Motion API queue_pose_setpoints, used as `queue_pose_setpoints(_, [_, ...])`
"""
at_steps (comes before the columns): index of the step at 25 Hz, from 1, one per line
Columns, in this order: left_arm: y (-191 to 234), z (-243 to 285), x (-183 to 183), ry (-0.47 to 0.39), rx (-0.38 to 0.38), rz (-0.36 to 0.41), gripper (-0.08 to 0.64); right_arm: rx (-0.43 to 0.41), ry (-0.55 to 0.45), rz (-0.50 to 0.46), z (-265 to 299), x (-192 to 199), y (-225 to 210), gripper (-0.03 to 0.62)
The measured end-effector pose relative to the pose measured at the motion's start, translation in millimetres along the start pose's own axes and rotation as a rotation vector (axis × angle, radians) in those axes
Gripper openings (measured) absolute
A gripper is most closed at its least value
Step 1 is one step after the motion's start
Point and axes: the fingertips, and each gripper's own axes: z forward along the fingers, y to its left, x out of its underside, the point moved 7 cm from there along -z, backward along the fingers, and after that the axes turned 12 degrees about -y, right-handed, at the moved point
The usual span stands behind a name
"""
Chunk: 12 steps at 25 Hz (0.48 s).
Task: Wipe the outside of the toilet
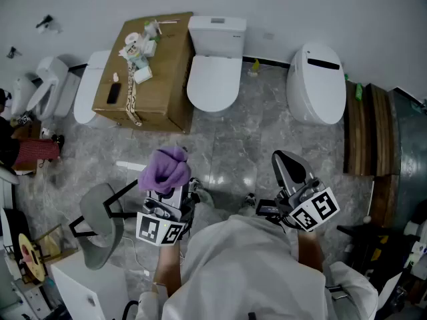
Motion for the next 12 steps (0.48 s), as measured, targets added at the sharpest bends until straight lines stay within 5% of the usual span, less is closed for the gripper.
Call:
queue_pose_setpoints(7, [-79.8, -20.4, 15.5, -0.027, -0.089, 0.074, 0.132, -0.112, 0.077, -0.012, -51.1, -9.8, -44.5, 0.008])
queue_pose_setpoints(12, [-83.5, -45.3, 16.0, 0.002, -0.087, 0.063, 0.132, -0.080, 0.073, -0.027, -66.6, -5.2, -30.0, 0.008])
